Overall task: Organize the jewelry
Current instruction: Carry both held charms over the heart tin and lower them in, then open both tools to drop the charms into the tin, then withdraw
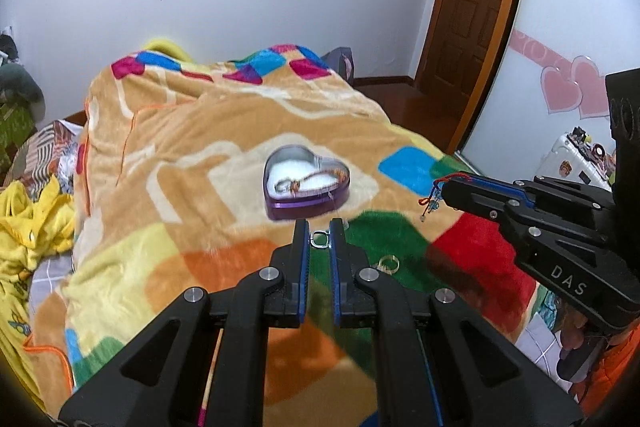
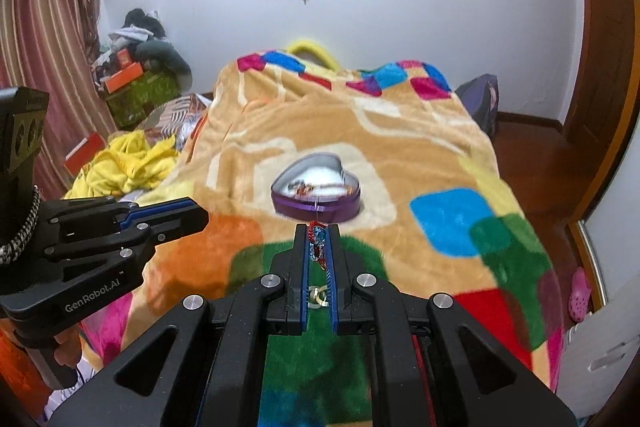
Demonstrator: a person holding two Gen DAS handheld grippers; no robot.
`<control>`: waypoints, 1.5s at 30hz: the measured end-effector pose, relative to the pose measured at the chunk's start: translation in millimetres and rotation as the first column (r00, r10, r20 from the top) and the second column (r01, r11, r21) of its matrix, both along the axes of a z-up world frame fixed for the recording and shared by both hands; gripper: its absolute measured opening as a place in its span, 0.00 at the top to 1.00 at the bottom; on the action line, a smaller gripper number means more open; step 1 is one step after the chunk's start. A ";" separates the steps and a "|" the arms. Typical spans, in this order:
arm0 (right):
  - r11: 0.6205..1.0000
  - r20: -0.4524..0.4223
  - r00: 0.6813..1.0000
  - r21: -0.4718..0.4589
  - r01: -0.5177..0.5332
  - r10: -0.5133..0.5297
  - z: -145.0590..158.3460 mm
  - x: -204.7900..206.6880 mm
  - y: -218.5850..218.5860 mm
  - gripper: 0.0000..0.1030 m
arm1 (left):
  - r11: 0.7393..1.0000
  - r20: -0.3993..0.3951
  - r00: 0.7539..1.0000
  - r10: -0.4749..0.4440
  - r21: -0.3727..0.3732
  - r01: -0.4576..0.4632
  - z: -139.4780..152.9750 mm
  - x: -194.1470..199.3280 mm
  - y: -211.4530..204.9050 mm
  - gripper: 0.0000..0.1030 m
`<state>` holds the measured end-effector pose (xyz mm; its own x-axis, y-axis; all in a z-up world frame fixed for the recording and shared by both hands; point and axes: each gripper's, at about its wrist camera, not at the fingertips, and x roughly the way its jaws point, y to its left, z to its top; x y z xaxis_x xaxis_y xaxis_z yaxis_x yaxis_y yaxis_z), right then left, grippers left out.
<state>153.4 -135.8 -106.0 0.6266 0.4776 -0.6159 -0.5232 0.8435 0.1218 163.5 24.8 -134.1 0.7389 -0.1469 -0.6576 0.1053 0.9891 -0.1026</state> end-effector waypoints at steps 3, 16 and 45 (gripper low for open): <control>1.000 0.022 1.000 0.010 0.004 -0.004 7.6 4.1 0.9 0.94 | 1.000 0.017 1.000 0.002 0.002 -0.002 5.5 5.5 0.3 0.92; 0.999 0.072 0.997 0.052 -0.002 -0.002 21.8 30.2 9.8 0.94 | 1.000 0.040 0.999 0.017 -0.017 -0.017 11.7 42.3 10.7 0.92; 0.992 -0.098 0.989 -0.039 -0.118 0.114 -42.2 99.5 46.0 0.93 | 0.998 -0.105 0.994 -0.026 -0.061 0.020 -46.6 123.5 22.9 0.92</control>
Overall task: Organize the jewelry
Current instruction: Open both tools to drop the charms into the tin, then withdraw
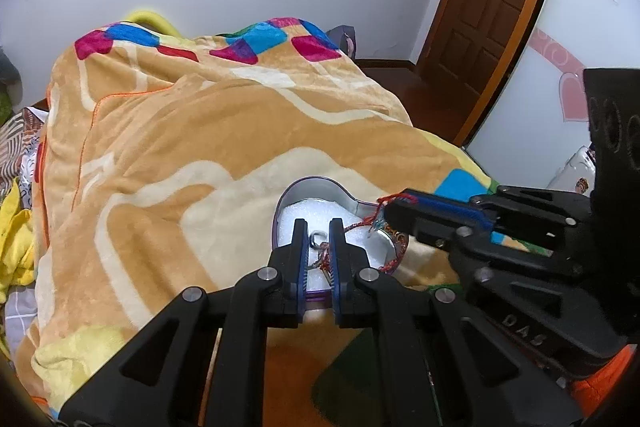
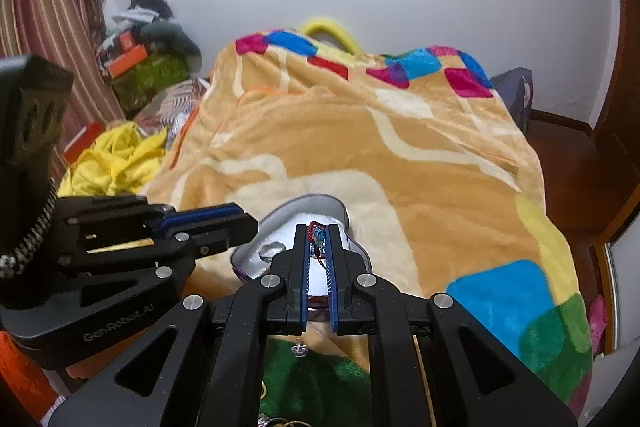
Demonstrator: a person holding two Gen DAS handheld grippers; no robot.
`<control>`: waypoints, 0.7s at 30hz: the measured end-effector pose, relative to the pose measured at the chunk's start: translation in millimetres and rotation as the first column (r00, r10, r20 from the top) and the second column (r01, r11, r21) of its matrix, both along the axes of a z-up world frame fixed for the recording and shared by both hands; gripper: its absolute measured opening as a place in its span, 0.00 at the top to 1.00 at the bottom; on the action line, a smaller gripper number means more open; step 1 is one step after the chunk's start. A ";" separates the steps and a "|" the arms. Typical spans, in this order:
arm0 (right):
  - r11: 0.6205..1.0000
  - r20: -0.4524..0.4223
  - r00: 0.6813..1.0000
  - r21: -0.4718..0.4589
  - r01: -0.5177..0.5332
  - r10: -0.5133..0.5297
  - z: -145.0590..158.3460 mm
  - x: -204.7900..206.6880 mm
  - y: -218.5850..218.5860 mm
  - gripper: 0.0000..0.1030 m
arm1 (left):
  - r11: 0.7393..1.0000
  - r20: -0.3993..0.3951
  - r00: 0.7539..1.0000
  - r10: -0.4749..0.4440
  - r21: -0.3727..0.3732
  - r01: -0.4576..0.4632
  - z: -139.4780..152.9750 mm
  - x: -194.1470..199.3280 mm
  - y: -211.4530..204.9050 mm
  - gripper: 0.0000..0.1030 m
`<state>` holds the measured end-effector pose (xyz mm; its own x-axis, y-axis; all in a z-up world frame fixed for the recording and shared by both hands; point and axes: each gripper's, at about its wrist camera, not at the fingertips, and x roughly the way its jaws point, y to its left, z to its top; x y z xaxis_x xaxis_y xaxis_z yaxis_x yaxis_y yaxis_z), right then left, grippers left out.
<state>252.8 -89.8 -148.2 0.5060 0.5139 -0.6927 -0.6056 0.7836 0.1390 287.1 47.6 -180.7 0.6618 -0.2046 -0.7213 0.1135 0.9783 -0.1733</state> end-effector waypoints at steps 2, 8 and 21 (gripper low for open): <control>1.000 -0.006 1.000 -0.017 -0.007 0.007 -4.0 1.7 0.9 0.93 | 1.000 -0.001 1.000 0.000 0.000 0.000 -0.9 1.5 -0.3 0.92; 0.998 -0.011 1.000 -0.060 -0.015 0.014 -9.5 3.8 1.7 0.93 | 1.000 0.004 1.000 0.002 0.019 -0.002 -1.2 2.1 -2.3 0.92; 0.998 0.004 1.000 -0.068 -0.012 0.012 4.2 -2.6 -1.3 0.78 | 0.999 0.028 0.999 0.023 0.028 -0.024 15.1 -12.6 0.8 0.87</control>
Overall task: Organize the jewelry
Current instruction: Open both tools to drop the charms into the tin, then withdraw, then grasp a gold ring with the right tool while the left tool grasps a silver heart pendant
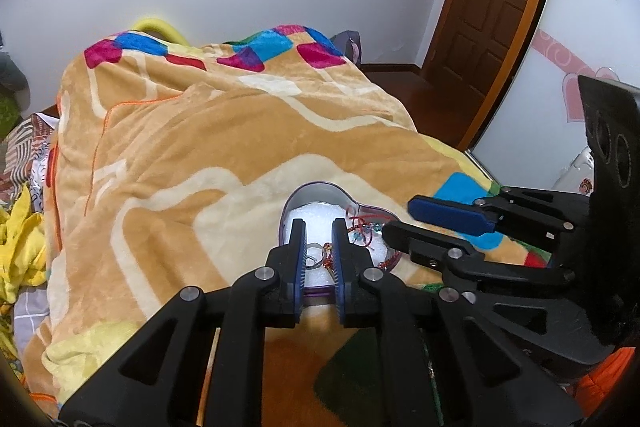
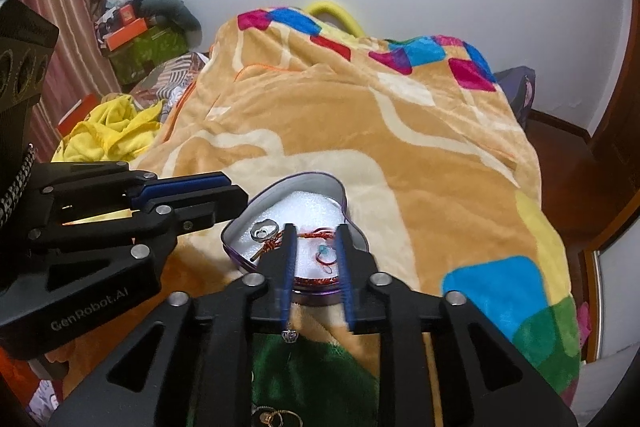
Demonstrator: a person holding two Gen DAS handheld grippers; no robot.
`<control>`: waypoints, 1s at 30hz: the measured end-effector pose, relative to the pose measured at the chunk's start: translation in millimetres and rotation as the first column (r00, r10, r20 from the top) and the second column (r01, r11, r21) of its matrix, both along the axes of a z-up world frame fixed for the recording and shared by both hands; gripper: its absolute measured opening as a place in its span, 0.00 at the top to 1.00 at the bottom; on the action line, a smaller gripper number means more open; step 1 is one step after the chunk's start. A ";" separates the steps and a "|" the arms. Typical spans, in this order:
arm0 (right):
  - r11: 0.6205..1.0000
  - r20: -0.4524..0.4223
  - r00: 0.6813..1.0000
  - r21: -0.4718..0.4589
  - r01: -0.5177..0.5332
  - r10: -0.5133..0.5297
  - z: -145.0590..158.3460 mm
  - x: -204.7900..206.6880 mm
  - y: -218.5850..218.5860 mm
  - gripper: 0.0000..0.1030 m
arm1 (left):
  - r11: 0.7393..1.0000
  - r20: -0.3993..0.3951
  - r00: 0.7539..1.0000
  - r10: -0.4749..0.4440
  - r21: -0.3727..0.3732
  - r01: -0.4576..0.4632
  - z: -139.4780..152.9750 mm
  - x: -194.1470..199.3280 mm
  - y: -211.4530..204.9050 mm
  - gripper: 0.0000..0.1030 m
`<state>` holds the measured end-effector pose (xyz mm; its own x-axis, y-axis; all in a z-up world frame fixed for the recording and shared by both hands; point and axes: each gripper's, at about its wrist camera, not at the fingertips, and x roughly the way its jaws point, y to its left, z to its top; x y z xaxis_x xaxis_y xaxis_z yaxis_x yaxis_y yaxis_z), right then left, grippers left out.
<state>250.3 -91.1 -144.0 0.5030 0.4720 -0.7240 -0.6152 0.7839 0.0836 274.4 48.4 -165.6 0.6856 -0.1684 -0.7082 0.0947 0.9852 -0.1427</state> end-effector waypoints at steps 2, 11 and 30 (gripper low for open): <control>1.000 0.007 1.000 0.010 0.005 -0.005 5.8 -3.2 -2.5 0.78 | 1.000 0.009 1.000 0.003 0.003 -0.003 4.3 -4.4 0.0 0.85; 0.999 0.059 0.998 0.029 0.026 -0.027 30.1 -26.3 -14.3 0.78 | 1.000 0.049 0.999 0.016 0.025 -0.017 26.6 -31.0 -3.2 0.77; 0.994 0.056 0.993 0.029 0.102 -0.103 28.5 -69.7 -51.1 0.66 | 1.000 -0.008 1.000 0.014 0.018 -0.014 13.9 -90.2 -10.0 0.66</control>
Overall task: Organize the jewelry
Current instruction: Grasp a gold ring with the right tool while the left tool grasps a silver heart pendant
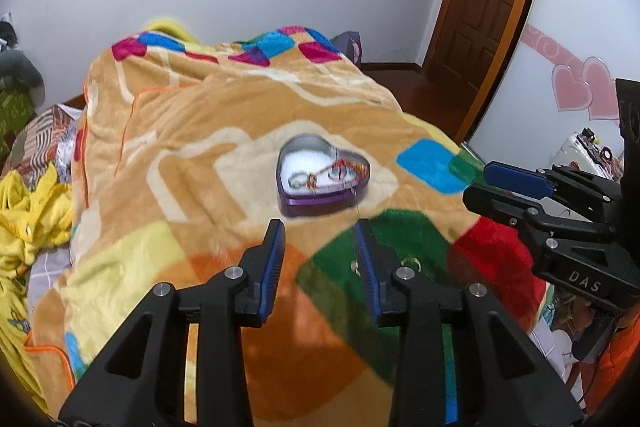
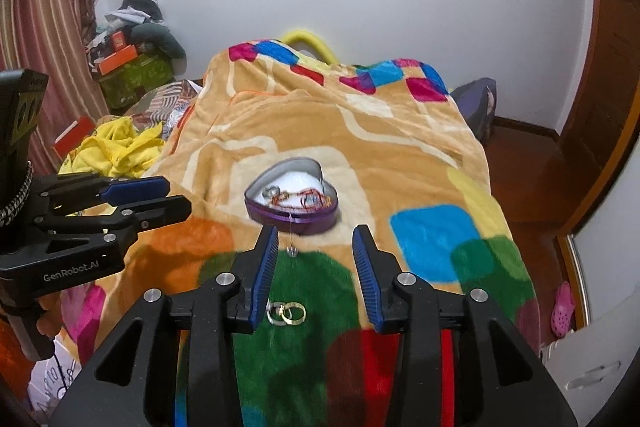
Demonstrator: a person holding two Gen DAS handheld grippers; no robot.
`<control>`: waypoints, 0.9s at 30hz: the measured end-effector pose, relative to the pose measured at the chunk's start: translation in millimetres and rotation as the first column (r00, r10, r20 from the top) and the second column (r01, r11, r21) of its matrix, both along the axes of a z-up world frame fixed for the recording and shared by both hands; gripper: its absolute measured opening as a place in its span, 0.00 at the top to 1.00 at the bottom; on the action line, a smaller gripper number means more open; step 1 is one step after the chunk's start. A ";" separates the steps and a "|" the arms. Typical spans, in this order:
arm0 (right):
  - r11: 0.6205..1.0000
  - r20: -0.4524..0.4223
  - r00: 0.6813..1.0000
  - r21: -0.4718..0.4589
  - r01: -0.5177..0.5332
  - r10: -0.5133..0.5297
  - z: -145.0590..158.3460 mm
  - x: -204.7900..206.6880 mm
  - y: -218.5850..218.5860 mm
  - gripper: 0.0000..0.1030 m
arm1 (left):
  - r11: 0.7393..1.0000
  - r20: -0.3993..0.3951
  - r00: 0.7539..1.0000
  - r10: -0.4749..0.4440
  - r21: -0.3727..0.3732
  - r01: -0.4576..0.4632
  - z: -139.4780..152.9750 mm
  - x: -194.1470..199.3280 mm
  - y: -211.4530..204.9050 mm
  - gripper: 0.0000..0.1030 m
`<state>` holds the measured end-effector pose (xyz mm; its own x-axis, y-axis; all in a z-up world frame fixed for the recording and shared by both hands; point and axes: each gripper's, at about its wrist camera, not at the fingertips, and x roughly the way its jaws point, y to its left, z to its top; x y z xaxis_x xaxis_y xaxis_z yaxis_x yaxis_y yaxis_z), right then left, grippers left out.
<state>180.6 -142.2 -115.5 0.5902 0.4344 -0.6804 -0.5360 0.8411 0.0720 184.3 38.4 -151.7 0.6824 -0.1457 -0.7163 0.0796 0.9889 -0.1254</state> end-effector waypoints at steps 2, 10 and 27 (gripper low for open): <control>1.000 -0.019 1.000 -0.002 0.006 -0.006 -6.6 -2.0 -2.0 0.66 | 1.000 -0.018 1.000 0.000 -0.002 0.000 -7.1 -2.1 -1.2 0.66; 1.000 -0.122 0.993 -0.025 -0.005 0.002 -44.1 -9.4 -6.9 0.66 | 1.000 -0.087 0.996 -0.030 0.001 0.030 -35.4 -9.9 -11.9 0.66; 0.999 -0.220 0.975 0.000 -0.034 0.033 -79.0 -0.1 6.3 0.66 | 0.999 -0.129 0.991 -0.047 0.006 0.048 -58.8 -10.8 -19.9 0.66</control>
<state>180.5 -135.9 -194.5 0.4114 0.4481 -0.7937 -0.5352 0.8236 0.1877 173.4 18.5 -210.5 0.5767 -0.1691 -0.7993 0.1105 0.9855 -0.1288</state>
